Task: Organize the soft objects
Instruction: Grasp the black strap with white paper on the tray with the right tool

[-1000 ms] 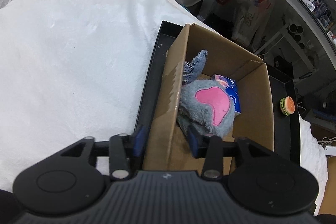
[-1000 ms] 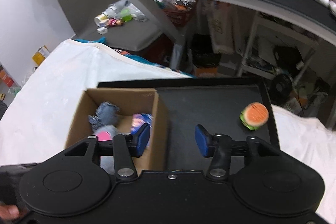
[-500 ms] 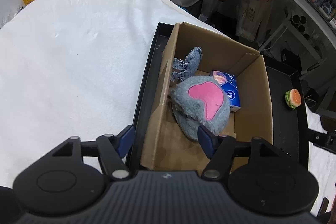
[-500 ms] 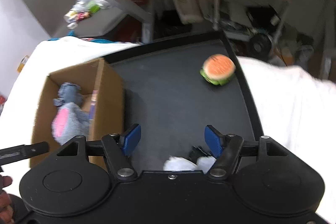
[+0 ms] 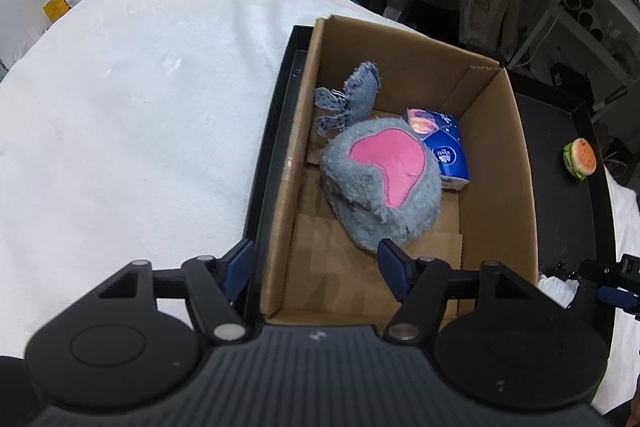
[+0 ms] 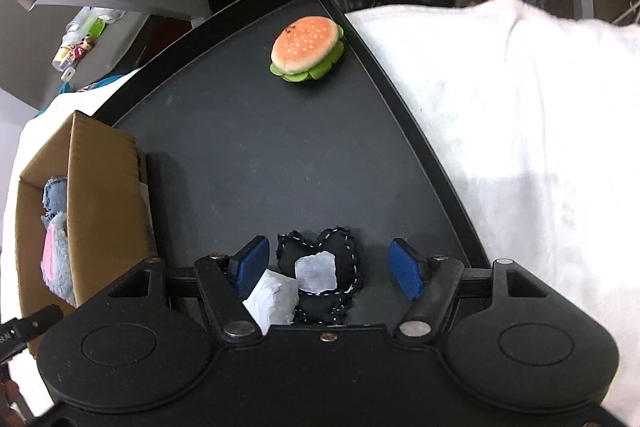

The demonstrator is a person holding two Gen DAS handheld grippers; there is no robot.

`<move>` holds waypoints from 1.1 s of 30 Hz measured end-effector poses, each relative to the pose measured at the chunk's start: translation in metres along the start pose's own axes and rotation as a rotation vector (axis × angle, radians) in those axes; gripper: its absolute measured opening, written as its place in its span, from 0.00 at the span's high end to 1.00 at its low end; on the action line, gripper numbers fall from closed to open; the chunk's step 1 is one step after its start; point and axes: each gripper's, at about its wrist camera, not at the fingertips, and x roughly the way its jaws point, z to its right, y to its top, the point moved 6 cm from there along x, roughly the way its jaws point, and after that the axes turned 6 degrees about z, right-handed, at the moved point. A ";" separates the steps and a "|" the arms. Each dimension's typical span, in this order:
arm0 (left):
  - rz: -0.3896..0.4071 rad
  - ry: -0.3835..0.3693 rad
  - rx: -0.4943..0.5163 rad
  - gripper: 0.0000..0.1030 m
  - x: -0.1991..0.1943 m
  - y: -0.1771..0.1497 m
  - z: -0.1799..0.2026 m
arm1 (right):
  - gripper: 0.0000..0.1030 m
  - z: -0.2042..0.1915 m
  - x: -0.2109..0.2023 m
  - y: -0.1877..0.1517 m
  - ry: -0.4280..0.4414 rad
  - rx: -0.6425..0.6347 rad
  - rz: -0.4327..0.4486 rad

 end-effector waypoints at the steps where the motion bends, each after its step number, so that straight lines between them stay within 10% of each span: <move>1: -0.001 0.004 0.006 0.35 0.001 0.000 0.002 | 0.36 -0.001 0.002 -0.001 0.007 -0.003 -0.003; 7: -0.003 0.033 0.041 0.33 0.005 -0.002 0.010 | 0.44 -0.001 0.016 -0.004 0.025 -0.011 -0.042; 15: -0.007 0.066 0.055 0.32 0.006 -0.003 0.016 | 1.00 -0.003 0.017 -0.003 0.086 -0.005 -0.039; 22: 0.000 0.070 0.057 0.32 0.002 -0.002 0.017 | 0.99 -0.001 0.011 0.001 0.113 -0.012 -0.021; 24: 0.002 0.069 0.056 0.32 0.001 -0.002 0.017 | 0.90 0.000 0.012 0.001 0.099 -0.005 -0.035; 26: 0.003 0.067 0.057 0.32 0.000 -0.002 0.016 | 0.54 -0.001 0.012 0.002 0.102 -0.007 -0.035; 28: 0.005 0.066 0.056 0.32 -0.001 -0.002 0.015 | 0.41 -0.003 0.011 0.002 0.098 -0.018 -0.023; 33: 0.003 0.058 0.048 0.32 0.000 -0.002 0.013 | 0.45 -0.011 0.020 -0.005 0.100 -0.038 -0.061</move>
